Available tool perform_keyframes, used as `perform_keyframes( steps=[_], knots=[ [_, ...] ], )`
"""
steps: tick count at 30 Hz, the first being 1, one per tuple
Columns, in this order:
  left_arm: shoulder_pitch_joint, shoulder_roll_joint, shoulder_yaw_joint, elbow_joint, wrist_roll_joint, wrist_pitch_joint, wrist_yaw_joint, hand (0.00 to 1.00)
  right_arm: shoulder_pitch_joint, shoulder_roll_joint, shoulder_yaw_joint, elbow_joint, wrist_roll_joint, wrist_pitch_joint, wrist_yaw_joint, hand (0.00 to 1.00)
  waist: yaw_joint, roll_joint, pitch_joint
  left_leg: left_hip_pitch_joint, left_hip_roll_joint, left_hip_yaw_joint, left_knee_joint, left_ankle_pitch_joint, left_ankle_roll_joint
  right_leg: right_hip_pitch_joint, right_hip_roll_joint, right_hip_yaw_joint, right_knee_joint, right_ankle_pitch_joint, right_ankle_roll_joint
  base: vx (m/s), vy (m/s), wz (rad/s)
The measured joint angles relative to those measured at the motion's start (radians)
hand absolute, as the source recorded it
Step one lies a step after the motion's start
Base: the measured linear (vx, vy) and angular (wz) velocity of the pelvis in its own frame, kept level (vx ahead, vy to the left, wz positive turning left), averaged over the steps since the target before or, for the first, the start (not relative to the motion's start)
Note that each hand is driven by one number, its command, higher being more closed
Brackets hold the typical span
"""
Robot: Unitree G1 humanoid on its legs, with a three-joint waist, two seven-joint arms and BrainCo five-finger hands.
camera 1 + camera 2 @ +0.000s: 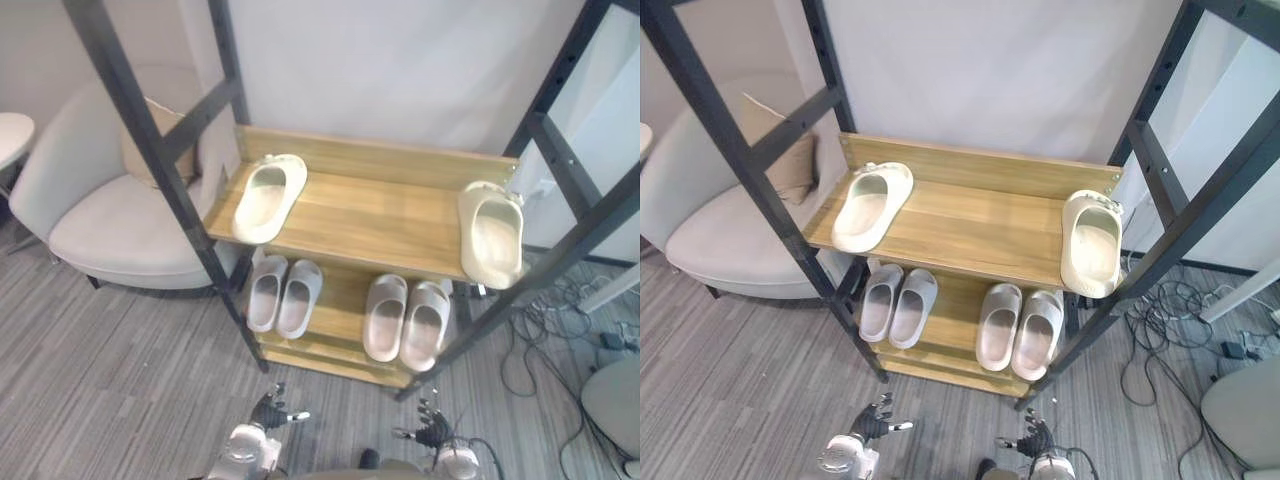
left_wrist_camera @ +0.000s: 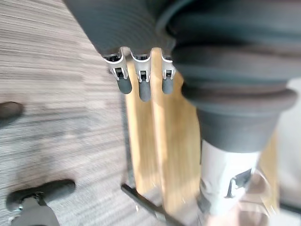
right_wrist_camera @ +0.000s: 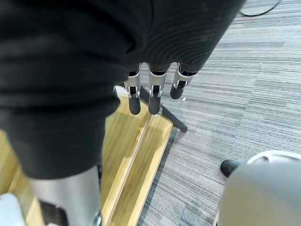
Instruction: Organize the slippers on the shoe rack
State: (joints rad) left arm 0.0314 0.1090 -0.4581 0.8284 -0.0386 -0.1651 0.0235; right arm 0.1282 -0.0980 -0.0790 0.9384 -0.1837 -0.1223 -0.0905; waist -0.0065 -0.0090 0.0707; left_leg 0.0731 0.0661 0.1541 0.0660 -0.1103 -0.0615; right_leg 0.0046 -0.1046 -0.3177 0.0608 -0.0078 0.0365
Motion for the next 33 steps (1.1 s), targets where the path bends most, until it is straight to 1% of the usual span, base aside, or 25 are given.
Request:
perform_keyframes(
  steps=[1, 2, 4, 5, 6, 7, 9, 10, 11, 12, 13, 14, 15, 17, 18, 19, 20, 21, 22, 25, 28, 33],
  knots=[
    [0.002, 0.001, -0.014, -0.024, 0.0, -0.001, -0.008, 0.0, 0.0, 0.0, -0.002, 0.003, 0.008, 0.0, 0.0, 0.0, 0.0, 0.0, 0.0, -0.001, -0.001, -0.001, -0.005, 0.003, 0.0, 0.0, 0.0, 0.0, -0.004, 0.004, -0.001, -0.06, 0.006, 0.04],
    [0.004, 0.006, -0.047, -0.08, -0.001, -0.004, -0.014, 0.0, -0.001, 0.0, -0.016, 0.015, 0.028, 0.0, -0.002, 0.0, 0.0, 0.001, -0.001, 0.0, -0.004, -0.002, -0.016, 0.008, 0.003, 0.001, 0.002, 0.0, -0.016, 0.012, 0.002, -0.05, 0.002, -0.01],
    [0.012, 0.017, -0.09, -0.181, -0.002, -0.007, -0.031, 0.0, -0.001, -0.001, -0.038, 0.031, 0.034, 0.004, -0.009, 0.0, -0.001, 0.002, -0.002, 0.0, -0.007, -0.004, -0.031, 0.018, 0.006, 0.004, 0.003, -0.002, -0.031, 0.019, 0.007, -0.02, -0.001, 0.0],
    [0.023, 0.023, -0.111, -0.249, -0.005, -0.013, -0.037, 0.0, -0.001, -0.001, -0.038, 0.04, 0.035, 0.007, -0.009, 0.0, -0.002, 0.004, -0.003, 0.001, -0.008, -0.005, -0.033, 0.021, 0.007, 0.004, 0.003, -0.002, -0.035, 0.022, 0.007, -0.02, -0.007, 0.07],
    [0.037, 0.038, -0.139, -0.36, -0.008, -0.025, -0.059, 0.0, 0.005, -0.01, -0.038, 0.068, 0.036, 0.014, -0.01, 0.0, -0.003, 0.006, -0.004, 0.007, -0.009, -0.011, -0.043, 0.024, 0.008, 0.013, 0.003, -0.008, -0.041, 0.023, 0.008, -0.01, -0.006, 0.07],
    [0.04, 0.04, -0.144, -0.38, -0.011, -0.025, -0.062, 0.0, 0.009, -0.01, -0.038, 0.072, 0.036, 0.016, -0.01, 0.0, -0.003, 0.006, -0.005, 0.01, -0.009, -0.012, -0.046, 0.024, 0.008, 0.016, 0.004, -0.008, -0.043, 0.023, 0.008, 0.02, -0.016, 0.1],
    [0.063, 0.056, -0.183, -0.561, -0.06, -0.043, -0.091, 0.0, 0.048, -0.02, -0.038, 0.083, 0.038, 0.02, -0.009, 0.0, -0.003, 0.018, -0.015, 0.022, -0.01, -0.022, -0.063, 0.027, 0.009, 0.031, 0.008, -0.015, -0.056, 0.022, 0.008, 0.04, -0.018, 0.08],
    [0.063, 0.058, -0.187, -0.577, -0.066, -0.045, -0.093, 0.0, 0.051, -0.021, -0.036, 0.084, 0.038, 0.02, -0.01, 0.0, -0.003, 0.019, -0.016, 0.022, -0.01, -0.023, -0.064, 0.027, 0.009, 0.032, 0.008, -0.016, -0.058, 0.022, 0.008, 0.03, -0.01, 0.06],
    [0.063, 0.063, -0.197, -0.636, -0.082, -0.052, -0.097, 0.0, 0.055, -0.022, -0.038, 0.092, 0.041, 0.018, -0.011, 0.0, -0.003, 0.02, -0.017, 0.02, -0.01, -0.025, -0.065, 0.027, 0.009, 0.032, 0.009, -0.018, -0.064, 0.023, 0.008, 0.04, -0.012, 0.04],
    [0.058, 0.064, -0.2, -0.701, -0.1, -0.062, -0.1, 0.0, 0.058, -0.025, -0.036, 0.1, 0.047, 0.018, -0.011, 0.0, -0.005, 0.028, -0.022, 0.018, -0.01, -0.027, -0.066, 0.027, 0.01, 0.032, 0.012, -0.02, -0.067, 0.024, 0.008, 0.05, -0.015, 0.04],
    [0.057, 0.063, -0.2, -0.734, -0.104, -0.065, -0.101, 0.0, 0.059, -0.026, -0.035, 0.1, 0.047, 0.017, -0.011, 0.0, -0.006, 0.029, -0.024, 0.019, -0.009, -0.028, -0.066, 0.028, 0.008, 0.032, 0.013, -0.022, -0.067, 0.024, 0.008, 0.06, -0.022, 0.05],
    [0.056, 0.062, -0.201, -0.779, -0.116, -0.071, -0.099, 0.0, 0.061, -0.028, -0.032, 0.101, 0.047, 0.017, -0.011, 0.0, -0.007, 0.024, -0.028, 0.019, -0.008, -0.03, -0.071, 0.028, 0.008, 0.032, 0.016, -0.024, -0.069, 0.028, 0.002, 0.07, -0.017, 0.04],
    [0.04, 0.063, -0.199, -0.838, -0.123, -0.077, -0.09, 0.0, 0.067, -0.031, -0.026, 0.102, 0.046, 0.017, -0.011, 0.0, -0.006, 0.026, -0.038, 0.03, -0.007, -0.031, -0.085, 0.032, 0.005, 0.035, 0.019, -0.026, -0.072, 0.028, 0.001, 0.06, -0.013, 0.04],
    [0.009, 0.064, -0.195, -0.861, -0.124, -0.085, -0.086, 0.0, 0.067, -0.034, -0.018, 0.103, 0.046, 0.018, -0.011, 0.0, -0.005, 0.025, -0.037, 0.034, -0.008, -0.032, -0.086, 0.034, 0.004, 0.046, 0.022, -0.03, -0.078, 0.029, 0.0, 0.07, -0.005, 0.05],
    [-0.039, 0.065, -0.187, -0.875, -0.123, -0.09, -0.074, 0.0, 0.066, -0.039, 0.0, 0.103, 0.045, 0.018, -0.011, 0.0, -0.005, 0.022, -0.042, 0.035, -0.009, -0.034, -0.089, 0.033, 0.005, 0.052, 0.024, -0.033, -0.088, 0.03, -0.001, 0.07, -0.004, 0.05],
    [-0.049, 0.065, -0.185, -0.877, -0.123, -0.091, -0.069, 0.0, 0.065, -0.04, 0.007, 0.102, 0.045, 0.018, -0.011, 0.0, -0.005, 0.022, -0.042, 0.035, -0.009, -0.033, -0.09, 0.033, 0.005, 0.052, 0.025, -0.033, -0.089, 0.031, -0.001, 0.04, -0.001, 0.02],
    [-0.085, 0.064, -0.175, -0.878, -0.121, -0.094, -0.054, 0.0, 0.064, -0.042, 0.015, 0.102, 0.045, 0.018, -0.011, 0.0, -0.005, 0.02, -0.043, 0.035, -0.009, -0.033, -0.092, 0.033, 0.005, 0.052, 0.026, -0.033, -0.093, 0.032, -0.001, 0.05, 0.003, -0.05],
    [-0.134, 0.065, -0.144, -0.878, -0.109, -0.095, -0.023, 0.0, 0.062, -0.046, 0.015, 0.102, 0.044, 0.018, -0.011, 0.0, -0.007, 0.019, -0.046, 0.036, -0.009, -0.029, -0.095, 0.033, 0.005, 0.052, 0.03, -0.029, -0.103, 0.038, -0.003, 0.04, 0.003, -0.05],
    [-0.139, 0.065, -0.141, -0.877, -0.107, -0.095, -0.021, 0.0, 0.061, -0.046, 0.016, 0.102, 0.044, 0.018, -0.011, 0.0, -0.007, 0.019, -0.046, 0.036, -0.009, -0.028, -0.096, 0.033, 0.005, 0.052, 0.03, -0.029, -0.104, 0.038, -0.003, 0.03, 0.0, -0.07],
    [-0.211, 0.072, -0.063, -0.872, -0.051, -0.095, 0.035, 0.0, 0.058, -0.046, 0.027, 0.099, 0.044, 0.018, -0.008, 0.0, -0.011, 0.01, -0.04, 0.045, -0.009, -0.023, -0.097, 0.033, 0.005, 0.054, 0.033, -0.02, -0.11, 0.044, -0.006, 0.03, 0.001, -0.07],
    [-0.298, 0.09, 0.044, -0.812, -0.008, -0.095, 0.074, 0.0, 0.055, -0.048, 0.036, 0.098, 0.041, 0.018, -0.001, 0.0, -0.012, 0.007, -0.04, 0.052, -0.011, -0.006, -0.097, 0.032, 0.006, 0.067, 0.036, -0.003, -0.142, 0.064, -0.007, -0.01, 0.011, -0.15],
    [-0.426, 0.173, 0.216, -0.646, 0.035, -0.086, 0.158, 0.0, 0.043, -0.048, 0.042, 0.095, 0.029, 0.022, 0.019, 0.0, -0.037, 0.002, -0.035, 0.052, -0.01, 0.019, -0.095, 0.031, 0.005, 0.062, 0.039, 0.024, -0.149, 0.078, -0.009, -0.05, 0.003, -0.17]
  ],
)
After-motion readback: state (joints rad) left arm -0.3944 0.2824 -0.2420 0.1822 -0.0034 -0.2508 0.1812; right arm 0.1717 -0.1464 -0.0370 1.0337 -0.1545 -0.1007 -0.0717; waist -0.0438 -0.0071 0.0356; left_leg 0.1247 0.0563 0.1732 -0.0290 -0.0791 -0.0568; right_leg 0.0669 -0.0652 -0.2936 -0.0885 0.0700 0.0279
